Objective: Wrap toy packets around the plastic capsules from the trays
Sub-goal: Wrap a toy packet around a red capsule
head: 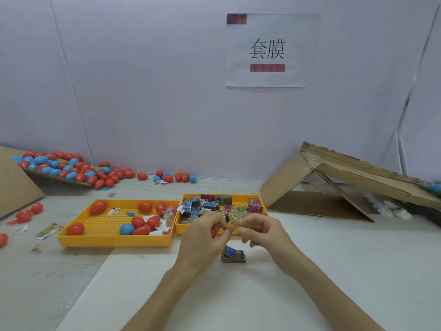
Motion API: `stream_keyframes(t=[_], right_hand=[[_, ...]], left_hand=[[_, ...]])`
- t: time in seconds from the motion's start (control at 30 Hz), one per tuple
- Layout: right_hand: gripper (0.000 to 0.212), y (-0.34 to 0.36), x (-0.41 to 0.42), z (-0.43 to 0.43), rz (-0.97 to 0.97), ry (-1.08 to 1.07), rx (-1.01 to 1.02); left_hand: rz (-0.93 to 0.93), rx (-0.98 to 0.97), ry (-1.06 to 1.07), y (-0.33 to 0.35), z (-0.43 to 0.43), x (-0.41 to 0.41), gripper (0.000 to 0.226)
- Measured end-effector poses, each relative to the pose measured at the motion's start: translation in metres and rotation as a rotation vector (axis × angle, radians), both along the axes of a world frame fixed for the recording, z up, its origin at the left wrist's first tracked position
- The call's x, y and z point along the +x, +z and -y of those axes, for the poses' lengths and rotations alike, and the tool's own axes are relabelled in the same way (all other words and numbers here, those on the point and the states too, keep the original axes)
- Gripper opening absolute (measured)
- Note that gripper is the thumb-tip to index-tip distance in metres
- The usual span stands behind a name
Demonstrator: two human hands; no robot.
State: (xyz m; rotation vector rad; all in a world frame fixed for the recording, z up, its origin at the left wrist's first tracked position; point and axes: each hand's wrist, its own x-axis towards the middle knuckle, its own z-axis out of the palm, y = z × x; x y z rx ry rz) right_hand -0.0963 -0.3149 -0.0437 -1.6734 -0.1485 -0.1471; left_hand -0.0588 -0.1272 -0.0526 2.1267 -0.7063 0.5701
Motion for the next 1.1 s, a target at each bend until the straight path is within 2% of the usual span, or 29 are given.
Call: stream_keyframes(t=[0.13,0.27,0.47,0.67,0.77,1.1], right_hand=[[0.013,0.0006,-0.0007,-0.0020,0.000,-0.008,-0.021],[0.003,0.0017,-0.0011,-0.0003,-0.001,0.004,-0.041],[0.007,0.0040,-0.0030,-0.0034,0.014,0.034,-0.019],[0.019,0.0069,-0.0051,-0.0037,0.083,0.011,0.033],[0.009,0.0075,-0.0059,-0.0053,0.105,-0.004,0.055],[0.006,0.0023,-0.0037,-0.0050,0.121,0.023,0.071]], left_hand=[[0.028,0.047,0.013,-0.0005,0.0011,-0.0016,0.021],[0.027,0.067,0.004,-0.0007,0.0018,-0.0026,0.021],[0.027,0.037,0.069,0.0016,0.0001,-0.0027,0.021],[0.029,0.070,0.077,-0.0010,0.0012,-0.0017,0.019],[0.034,0.078,0.083,-0.0026,0.0019,-0.0008,0.022],[-0.038,0.119,0.079,-0.0042,0.0040,-0.0004,0.024]])
